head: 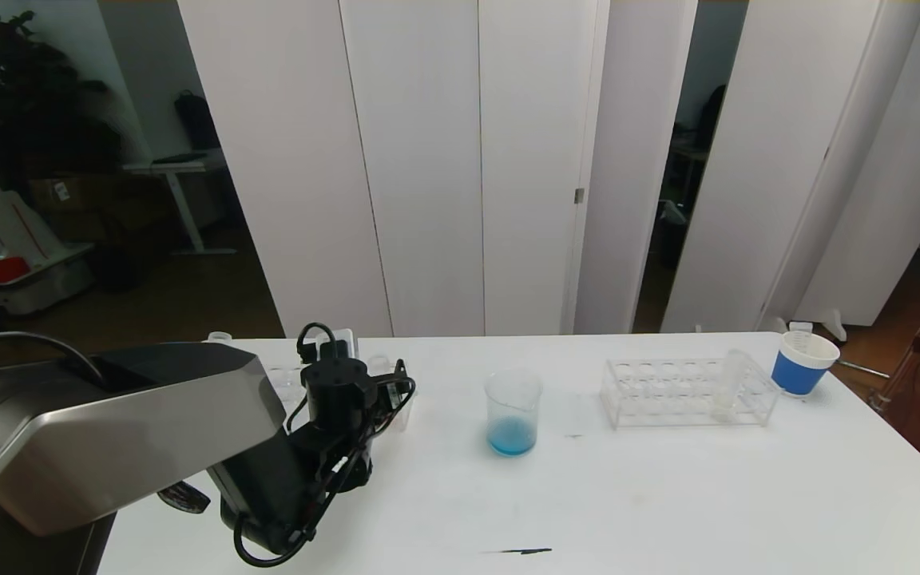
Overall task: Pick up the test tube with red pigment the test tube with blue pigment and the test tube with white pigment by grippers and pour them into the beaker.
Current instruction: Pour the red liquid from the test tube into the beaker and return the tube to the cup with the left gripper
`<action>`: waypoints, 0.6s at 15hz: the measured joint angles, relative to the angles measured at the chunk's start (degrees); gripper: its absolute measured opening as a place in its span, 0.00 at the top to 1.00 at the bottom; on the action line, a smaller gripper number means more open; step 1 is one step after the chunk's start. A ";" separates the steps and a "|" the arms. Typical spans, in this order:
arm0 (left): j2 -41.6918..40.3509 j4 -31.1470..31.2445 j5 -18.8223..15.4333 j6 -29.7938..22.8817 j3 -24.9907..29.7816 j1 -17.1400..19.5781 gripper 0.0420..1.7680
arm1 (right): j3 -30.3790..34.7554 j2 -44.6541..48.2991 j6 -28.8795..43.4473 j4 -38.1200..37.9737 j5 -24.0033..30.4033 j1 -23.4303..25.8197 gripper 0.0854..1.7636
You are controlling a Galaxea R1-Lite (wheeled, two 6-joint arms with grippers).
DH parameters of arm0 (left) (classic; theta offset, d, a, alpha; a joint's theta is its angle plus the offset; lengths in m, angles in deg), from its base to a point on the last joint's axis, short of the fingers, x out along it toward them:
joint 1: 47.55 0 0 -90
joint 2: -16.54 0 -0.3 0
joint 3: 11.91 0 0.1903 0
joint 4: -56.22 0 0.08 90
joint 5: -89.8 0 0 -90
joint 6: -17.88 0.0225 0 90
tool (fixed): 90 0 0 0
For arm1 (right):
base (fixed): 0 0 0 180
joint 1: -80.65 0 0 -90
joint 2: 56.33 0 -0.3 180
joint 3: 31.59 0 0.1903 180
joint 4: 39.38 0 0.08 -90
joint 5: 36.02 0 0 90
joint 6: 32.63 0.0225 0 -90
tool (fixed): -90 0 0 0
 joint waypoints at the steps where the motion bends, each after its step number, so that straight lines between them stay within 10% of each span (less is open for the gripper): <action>1: 0.26 -0.02 0.00 0.02 -0.15 0.02 0.01 | 0.00 0.00 0.00 -0.02 0.00 0.00 0.01; 9: 1.77 -0.06 0.06 -0.05 -1.79 0.16 0.01 | 0.00 0.00 0.00 0.00 0.00 0.02 0.01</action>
